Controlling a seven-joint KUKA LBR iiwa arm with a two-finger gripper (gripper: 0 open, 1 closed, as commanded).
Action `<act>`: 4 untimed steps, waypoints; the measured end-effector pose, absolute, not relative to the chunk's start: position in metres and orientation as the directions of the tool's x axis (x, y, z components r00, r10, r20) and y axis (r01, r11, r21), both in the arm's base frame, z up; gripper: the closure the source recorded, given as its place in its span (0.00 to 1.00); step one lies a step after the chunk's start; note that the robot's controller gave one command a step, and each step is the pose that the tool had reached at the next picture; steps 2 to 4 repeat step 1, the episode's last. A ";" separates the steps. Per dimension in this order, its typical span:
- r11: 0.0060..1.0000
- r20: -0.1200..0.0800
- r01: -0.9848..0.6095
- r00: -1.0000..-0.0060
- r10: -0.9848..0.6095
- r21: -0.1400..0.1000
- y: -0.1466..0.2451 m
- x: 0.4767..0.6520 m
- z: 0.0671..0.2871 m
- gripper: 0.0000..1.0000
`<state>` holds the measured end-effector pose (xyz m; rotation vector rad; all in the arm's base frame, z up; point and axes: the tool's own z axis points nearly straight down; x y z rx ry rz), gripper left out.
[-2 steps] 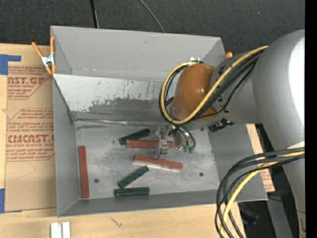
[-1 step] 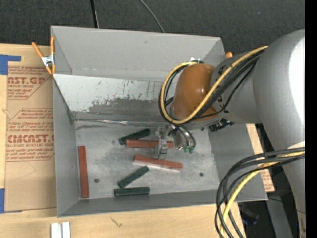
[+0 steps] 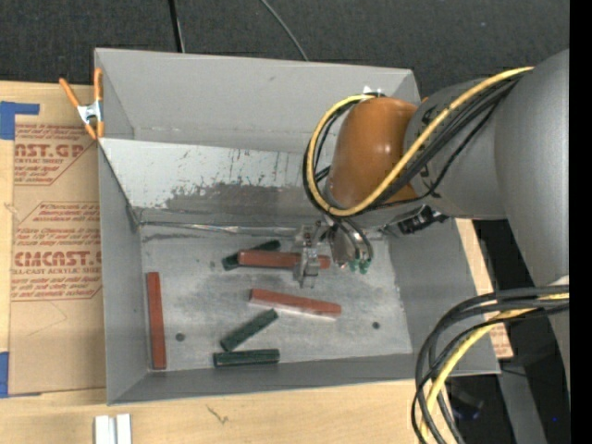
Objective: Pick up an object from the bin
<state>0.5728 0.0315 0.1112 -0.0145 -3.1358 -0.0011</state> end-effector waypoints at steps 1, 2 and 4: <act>0.995 -0.003 -0.100 -0.995 -0.100 0.000 0.003 0.570 0.219 1.00; 0.995 -0.003 -0.100 -0.995 -0.100 0.000 0.003 0.570 0.219 1.00; 0.995 -0.003 -0.100 -0.995 -0.100 0.000 0.003 0.570 0.219 1.00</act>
Offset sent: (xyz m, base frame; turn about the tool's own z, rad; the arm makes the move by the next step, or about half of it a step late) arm 0.0000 0.0000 0.0000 0.0000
